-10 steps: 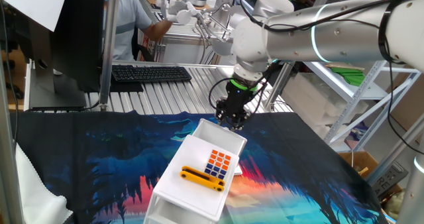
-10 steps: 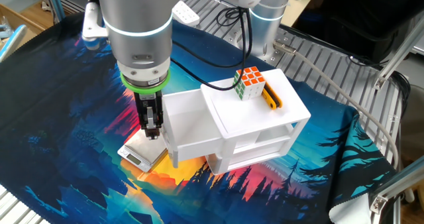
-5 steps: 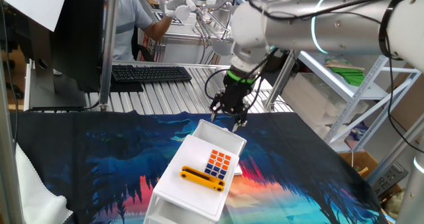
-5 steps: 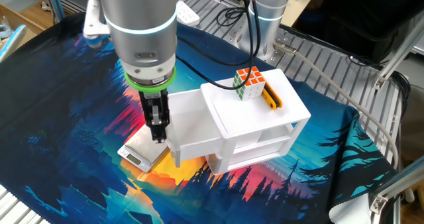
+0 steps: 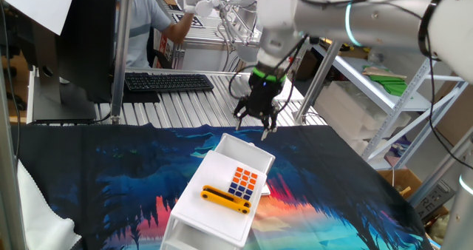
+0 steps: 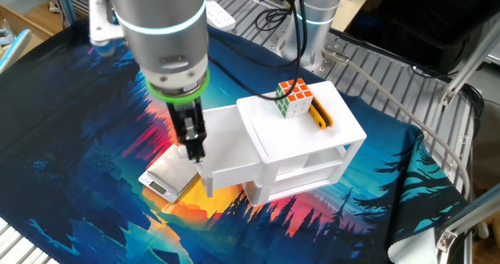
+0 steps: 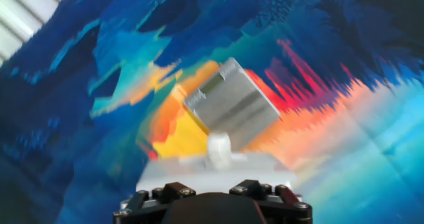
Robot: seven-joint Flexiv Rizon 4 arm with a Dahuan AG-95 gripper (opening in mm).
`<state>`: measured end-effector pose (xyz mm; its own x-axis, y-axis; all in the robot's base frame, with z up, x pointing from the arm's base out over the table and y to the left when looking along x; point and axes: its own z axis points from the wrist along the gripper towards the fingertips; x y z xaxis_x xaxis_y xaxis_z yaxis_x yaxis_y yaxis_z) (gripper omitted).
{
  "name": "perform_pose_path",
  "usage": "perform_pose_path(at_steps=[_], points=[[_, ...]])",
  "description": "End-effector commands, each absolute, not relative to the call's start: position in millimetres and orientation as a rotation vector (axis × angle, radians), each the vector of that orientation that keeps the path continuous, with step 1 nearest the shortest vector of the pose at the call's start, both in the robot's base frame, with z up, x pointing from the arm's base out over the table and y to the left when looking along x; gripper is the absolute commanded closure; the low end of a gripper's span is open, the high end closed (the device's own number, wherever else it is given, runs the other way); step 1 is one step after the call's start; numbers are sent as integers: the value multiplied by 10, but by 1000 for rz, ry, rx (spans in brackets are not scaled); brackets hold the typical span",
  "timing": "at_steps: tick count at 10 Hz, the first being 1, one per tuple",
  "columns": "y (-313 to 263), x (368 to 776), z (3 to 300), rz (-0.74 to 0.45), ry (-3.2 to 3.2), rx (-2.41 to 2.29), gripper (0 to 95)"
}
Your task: Grasp the handle and open the drawer
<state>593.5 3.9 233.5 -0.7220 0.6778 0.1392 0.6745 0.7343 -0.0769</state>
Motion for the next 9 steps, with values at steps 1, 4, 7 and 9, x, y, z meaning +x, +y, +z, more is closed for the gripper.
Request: perform_pose_path(at_steps=[1, 4, 7, 9], points=[[103, 5786, 2548, 17, -2765, -1109, 760], [150, 5661, 2598, 17, -2789, -1065, 760], [134, 5586, 2648, 25, -2783, -1039, 760], [96, 5544, 2700, 24, -2768, -1038, 760]])
